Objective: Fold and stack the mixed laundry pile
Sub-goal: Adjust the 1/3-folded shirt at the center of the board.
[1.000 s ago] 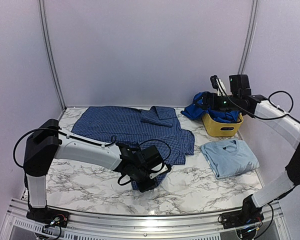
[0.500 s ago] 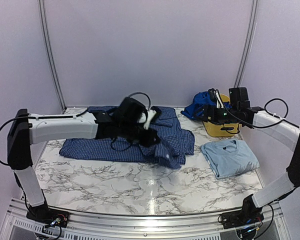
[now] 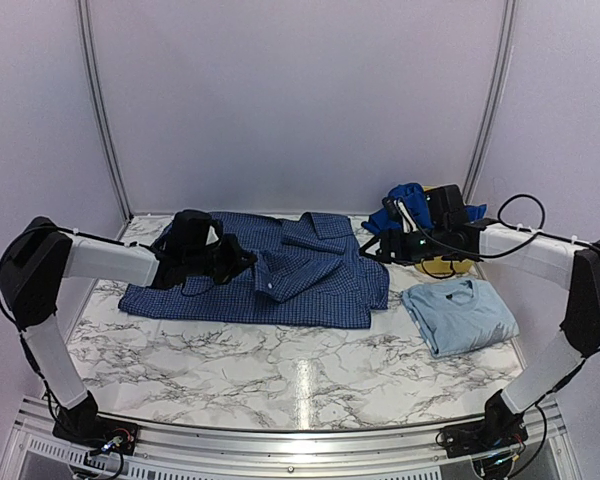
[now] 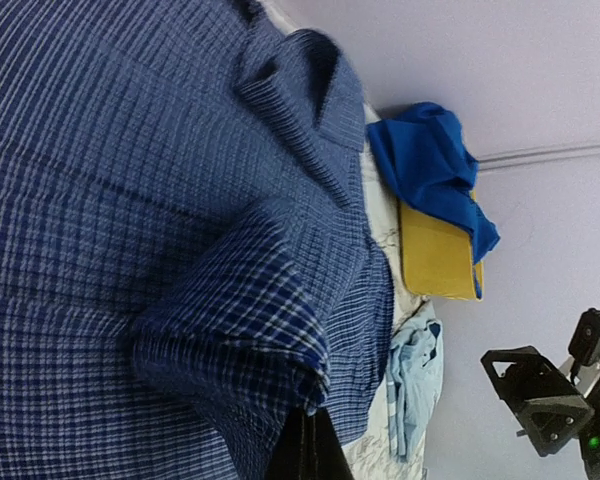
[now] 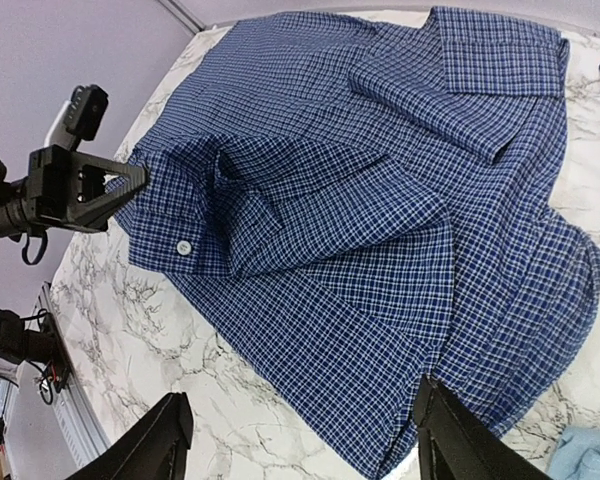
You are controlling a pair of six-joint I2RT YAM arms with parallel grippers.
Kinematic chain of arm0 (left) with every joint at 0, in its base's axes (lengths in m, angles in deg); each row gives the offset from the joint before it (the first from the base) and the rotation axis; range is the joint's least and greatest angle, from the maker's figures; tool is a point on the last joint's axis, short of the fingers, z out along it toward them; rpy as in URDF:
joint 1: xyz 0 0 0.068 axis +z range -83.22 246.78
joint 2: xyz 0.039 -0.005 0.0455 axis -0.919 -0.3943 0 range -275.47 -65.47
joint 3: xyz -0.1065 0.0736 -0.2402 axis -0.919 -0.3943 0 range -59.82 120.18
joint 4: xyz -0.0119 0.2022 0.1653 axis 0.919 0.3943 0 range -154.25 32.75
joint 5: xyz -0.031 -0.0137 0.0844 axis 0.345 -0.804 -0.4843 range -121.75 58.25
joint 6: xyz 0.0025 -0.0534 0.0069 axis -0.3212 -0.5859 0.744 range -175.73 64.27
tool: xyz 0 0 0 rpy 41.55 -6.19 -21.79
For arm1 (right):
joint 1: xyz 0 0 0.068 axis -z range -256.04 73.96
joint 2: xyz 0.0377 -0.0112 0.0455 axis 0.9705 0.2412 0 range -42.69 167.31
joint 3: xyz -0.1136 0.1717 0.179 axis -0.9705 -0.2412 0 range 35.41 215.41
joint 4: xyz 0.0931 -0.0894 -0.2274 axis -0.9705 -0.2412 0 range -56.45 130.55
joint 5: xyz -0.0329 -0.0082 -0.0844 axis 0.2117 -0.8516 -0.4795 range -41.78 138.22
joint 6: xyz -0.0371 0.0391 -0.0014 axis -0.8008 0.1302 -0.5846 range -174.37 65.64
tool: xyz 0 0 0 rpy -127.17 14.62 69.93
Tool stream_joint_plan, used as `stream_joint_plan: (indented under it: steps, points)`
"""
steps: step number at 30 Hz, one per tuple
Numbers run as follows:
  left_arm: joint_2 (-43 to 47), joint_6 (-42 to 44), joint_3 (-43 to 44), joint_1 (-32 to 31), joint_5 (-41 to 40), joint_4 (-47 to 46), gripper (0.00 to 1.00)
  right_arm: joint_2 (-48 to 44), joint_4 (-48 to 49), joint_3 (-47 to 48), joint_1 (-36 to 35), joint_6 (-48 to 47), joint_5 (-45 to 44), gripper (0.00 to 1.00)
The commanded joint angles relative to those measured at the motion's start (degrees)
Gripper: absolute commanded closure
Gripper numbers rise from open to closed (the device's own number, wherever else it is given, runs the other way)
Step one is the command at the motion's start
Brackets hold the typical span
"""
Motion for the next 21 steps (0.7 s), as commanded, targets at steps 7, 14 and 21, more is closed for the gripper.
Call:
stream_joint_plan:
  steps: [7, 14, 21]
  points:
    - [4.6, -3.3, -13.2, 9.1, -3.6, -1.8, 0.64, 5.6, -1.5, 4.7, -2.9, -2.0, 1.0, 0.31]
    - [4.5, 36.1, 9.4, 6.7, -14.1, 34.8, 0.35, 9.9, -3.3, 7.3, -3.6, -2.1, 2.0, 0.34]
    - [1.2, 67.3, 16.0, -4.2, -12.7, 44.4, 0.35, 13.6, -4.3, 9.5, -3.7, -1.5, 2.6, 0.37]
